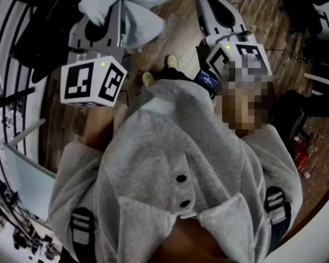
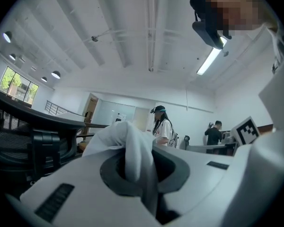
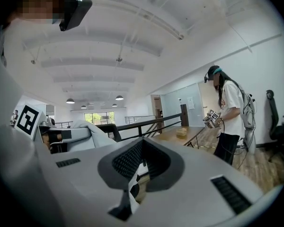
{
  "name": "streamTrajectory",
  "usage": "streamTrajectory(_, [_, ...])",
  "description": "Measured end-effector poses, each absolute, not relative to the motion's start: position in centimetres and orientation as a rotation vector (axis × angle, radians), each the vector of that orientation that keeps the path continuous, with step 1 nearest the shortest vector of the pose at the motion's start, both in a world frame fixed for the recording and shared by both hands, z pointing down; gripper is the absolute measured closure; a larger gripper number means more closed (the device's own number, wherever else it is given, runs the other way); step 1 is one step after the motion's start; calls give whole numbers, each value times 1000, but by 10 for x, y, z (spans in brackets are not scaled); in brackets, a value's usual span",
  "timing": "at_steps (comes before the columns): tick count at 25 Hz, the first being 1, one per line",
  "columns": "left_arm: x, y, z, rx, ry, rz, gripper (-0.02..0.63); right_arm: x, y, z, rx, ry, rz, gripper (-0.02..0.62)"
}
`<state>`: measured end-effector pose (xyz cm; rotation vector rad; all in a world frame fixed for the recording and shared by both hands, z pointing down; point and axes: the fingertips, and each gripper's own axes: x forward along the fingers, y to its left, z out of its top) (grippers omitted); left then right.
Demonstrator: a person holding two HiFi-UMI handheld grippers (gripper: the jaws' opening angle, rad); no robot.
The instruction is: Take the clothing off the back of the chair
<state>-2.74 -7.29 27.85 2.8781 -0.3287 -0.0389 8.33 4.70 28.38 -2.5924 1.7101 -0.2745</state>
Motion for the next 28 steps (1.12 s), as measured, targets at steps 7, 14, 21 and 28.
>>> streamTrajectory(7, [-32,-62,283,2885,-386,-13,577,88,60,285,-2588,1737,-298,586])
streamTrajectory(14, [-22,-56,283,2879,-435,4,577,105,72,285,-2566,1746,-300,586])
streamTrajectory(21, [-8,-52,277,2888,-432,4,576,116,70,285,-2553,1768,-297,586])
streamTrajectory(28, [9,-50,276,2897,-433,1,575,132,76,287,-2554,1764,-288,586])
